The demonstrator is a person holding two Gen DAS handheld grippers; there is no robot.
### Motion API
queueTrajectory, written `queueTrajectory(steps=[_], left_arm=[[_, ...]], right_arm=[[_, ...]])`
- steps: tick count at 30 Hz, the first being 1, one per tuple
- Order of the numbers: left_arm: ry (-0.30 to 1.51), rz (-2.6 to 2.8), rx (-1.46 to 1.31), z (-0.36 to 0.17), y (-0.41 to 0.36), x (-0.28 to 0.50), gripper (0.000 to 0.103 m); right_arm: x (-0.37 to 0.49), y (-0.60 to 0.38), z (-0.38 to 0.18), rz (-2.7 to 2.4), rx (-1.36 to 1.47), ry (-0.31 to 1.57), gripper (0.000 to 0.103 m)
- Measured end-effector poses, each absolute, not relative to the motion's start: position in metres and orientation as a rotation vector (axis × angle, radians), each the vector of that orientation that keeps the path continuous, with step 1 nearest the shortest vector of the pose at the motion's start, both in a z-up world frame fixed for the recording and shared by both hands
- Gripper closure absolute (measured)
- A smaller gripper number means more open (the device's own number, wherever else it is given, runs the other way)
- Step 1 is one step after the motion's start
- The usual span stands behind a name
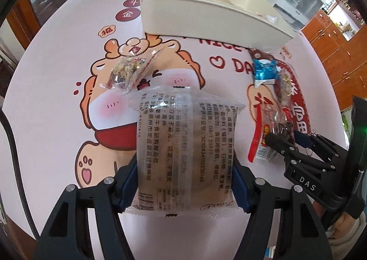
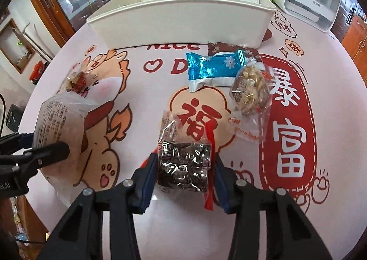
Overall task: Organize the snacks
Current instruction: 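Carry the bread bag and chocolate pack over the white tray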
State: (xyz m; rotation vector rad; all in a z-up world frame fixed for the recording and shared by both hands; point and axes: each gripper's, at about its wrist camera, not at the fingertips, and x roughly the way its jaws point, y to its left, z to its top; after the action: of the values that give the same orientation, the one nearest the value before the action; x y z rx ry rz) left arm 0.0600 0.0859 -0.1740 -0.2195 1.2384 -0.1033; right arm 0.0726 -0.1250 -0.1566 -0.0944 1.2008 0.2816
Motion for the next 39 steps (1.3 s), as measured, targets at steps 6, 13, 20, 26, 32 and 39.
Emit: queueTrajectory(steps=[6,13,20,26,32,39], left_arm=[[1.188,-0.145,-0.226,-0.153,0.077,0.051,0.035],[1.111,-0.181,-0.228,-0.114,0.067,0.058,0.035],[1.005,-0.192,-0.186,-0.058,0.065,0.089,0.035],[0.91,-0.177,-0.106,-0.004,0.06,0.133,0.035],[0.857,-0.157,-0.077,0.035,0.062,0.175,0.034],[0.852,-0.132,-0.064,0.055,0.066,0.221,0.034]], right_arm=[[0.063,-0.129,-0.137,0.303,-0.058,1.177,0.058],[0.062,-0.138,-0.101,0.319,0.0,1.12,0.058],[0.085,-0.142,-0.049,0.335,0.006,1.018,0.058],[0.127,-0.145,0.005,0.341,0.006,0.899,0.058],[0.167,-0.146,0.053,0.331,0.032,0.809,0.058],[0.215,-0.139,0.088,0.311,0.052,0.758,0.058]])
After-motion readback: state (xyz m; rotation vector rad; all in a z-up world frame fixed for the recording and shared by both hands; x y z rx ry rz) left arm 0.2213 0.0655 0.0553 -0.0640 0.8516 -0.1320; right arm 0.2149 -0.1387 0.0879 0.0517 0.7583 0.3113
